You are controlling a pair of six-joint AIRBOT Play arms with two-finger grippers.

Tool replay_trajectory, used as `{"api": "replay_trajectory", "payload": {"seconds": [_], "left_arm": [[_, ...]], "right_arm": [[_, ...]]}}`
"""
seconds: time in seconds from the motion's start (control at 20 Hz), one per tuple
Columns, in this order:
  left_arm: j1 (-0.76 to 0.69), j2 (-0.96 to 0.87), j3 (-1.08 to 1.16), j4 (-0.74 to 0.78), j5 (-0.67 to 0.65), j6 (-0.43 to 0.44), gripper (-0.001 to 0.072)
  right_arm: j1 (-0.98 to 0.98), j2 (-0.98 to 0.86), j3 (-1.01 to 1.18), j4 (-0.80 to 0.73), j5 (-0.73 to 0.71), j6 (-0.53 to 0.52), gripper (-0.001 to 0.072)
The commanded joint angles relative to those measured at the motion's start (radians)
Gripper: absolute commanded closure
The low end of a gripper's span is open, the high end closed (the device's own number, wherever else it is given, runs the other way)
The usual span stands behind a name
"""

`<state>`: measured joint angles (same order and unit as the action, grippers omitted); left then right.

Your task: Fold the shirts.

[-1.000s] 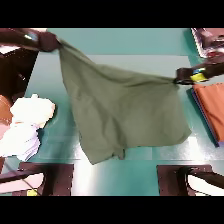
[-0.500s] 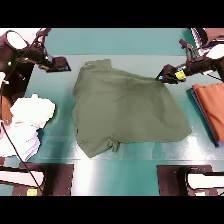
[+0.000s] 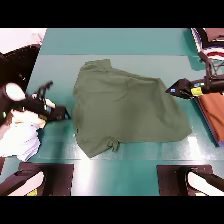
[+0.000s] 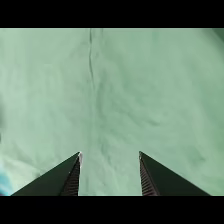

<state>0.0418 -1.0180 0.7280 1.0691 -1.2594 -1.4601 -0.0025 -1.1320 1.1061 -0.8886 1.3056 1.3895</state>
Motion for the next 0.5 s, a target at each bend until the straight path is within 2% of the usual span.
{"api": "replay_trajectory", "payload": {"seconds": [0.0,0.2,0.45], "left_arm": [[0.002,0.161,-0.257,-0.103,0.029,-0.006,0.0164],[0.002,0.169,-0.33,-0.129,0.035,-0.002,0.0164],[0.001,0.169,-0.393,-0.202,0.103,0.055,0.0164]], "right_arm": [[-0.05,0.095,-0.054,0.007,-0.024,-0.003,0.0301],[-0.074,0.127,-0.054,0.006,-0.023,-0.003,0.0301],[-0.068,0.127,-0.054,0.007,-0.026,-0.003,0.0302]]}}
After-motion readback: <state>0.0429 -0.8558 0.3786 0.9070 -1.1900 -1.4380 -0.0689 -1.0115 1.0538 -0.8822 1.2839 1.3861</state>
